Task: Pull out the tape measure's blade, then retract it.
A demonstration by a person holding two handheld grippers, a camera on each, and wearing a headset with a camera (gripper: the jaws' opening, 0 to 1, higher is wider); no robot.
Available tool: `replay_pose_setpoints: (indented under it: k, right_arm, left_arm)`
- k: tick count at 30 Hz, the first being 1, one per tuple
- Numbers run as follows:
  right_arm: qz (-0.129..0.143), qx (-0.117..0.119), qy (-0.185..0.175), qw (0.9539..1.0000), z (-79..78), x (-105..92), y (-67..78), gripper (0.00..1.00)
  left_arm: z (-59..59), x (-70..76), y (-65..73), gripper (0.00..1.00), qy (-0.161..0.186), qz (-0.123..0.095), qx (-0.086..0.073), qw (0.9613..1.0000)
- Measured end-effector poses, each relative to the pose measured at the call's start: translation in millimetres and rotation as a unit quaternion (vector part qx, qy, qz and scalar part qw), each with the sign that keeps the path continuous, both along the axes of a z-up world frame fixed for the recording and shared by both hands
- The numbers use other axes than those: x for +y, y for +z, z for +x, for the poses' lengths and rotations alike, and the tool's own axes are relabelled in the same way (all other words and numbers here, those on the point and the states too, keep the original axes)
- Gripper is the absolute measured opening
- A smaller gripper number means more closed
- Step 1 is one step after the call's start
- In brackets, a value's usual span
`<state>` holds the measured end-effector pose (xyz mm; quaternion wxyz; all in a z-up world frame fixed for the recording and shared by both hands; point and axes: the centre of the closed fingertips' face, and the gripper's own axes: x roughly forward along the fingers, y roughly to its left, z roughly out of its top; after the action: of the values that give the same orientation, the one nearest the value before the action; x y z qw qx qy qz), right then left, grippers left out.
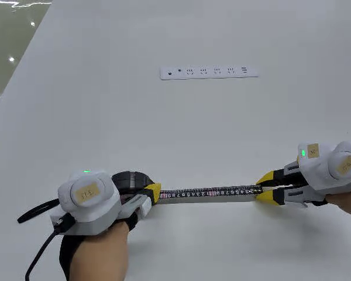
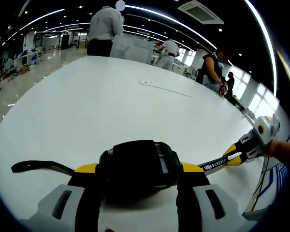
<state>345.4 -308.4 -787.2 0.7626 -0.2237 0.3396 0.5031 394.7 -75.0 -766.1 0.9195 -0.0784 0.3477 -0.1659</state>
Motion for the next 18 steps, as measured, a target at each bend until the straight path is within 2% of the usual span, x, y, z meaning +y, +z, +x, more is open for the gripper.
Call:
replay_pose_setpoints:
  k: [18]
  right_arm:
    - [0.018, -0.002, 0.013, 0.9998, 6.0, 30.0, 1.4, 0.11]
  left_arm:
    - [-0.6, 0.1, 0.1, 0.59, 0.001, -0.01, 0.008, 0.9999]
